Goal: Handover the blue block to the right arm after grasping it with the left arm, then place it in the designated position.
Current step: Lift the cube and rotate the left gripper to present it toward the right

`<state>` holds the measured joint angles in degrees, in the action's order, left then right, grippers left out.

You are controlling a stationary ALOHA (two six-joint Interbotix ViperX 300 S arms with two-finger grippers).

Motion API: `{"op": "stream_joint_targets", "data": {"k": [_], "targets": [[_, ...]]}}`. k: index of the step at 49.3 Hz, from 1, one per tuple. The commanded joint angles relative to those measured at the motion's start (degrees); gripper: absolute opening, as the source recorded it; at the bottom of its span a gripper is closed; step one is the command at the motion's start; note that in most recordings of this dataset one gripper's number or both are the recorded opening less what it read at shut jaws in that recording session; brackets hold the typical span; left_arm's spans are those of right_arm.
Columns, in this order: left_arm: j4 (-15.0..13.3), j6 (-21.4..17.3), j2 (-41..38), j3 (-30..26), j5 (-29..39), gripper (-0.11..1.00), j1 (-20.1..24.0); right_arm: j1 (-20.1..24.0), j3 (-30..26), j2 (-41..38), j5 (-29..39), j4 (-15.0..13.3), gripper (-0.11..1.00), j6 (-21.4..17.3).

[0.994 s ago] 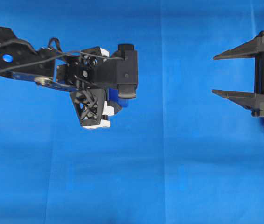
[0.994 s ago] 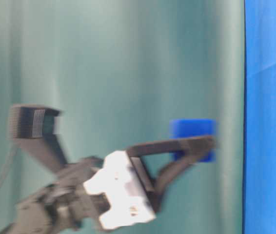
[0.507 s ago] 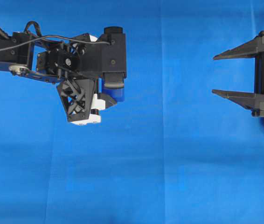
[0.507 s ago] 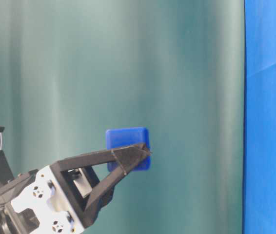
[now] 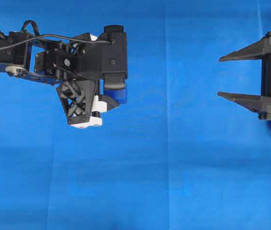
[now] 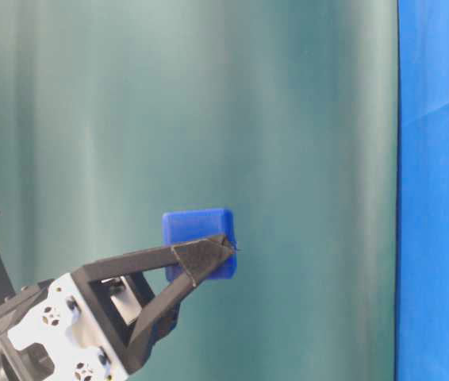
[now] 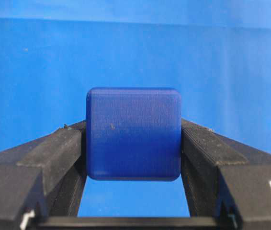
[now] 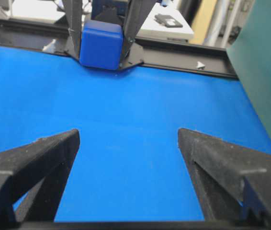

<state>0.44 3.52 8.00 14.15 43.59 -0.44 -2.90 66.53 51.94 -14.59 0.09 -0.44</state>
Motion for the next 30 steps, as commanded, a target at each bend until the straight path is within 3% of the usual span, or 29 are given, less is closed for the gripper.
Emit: {"op": "stream_joint_targets", "data": {"k": [1,30], "targets": [[0.1,0.0,3.9,-1.0,-0.4,0.49,-0.1,-0.1,-1.8,-0.3,-0.3,0.1,0.98,0.0],[0.1,0.0,4.3,0.2,-1.8,0.49,-0.1,-0.1,-2.0,-0.3,-0.3,0.1,0.98,0.0]]}}
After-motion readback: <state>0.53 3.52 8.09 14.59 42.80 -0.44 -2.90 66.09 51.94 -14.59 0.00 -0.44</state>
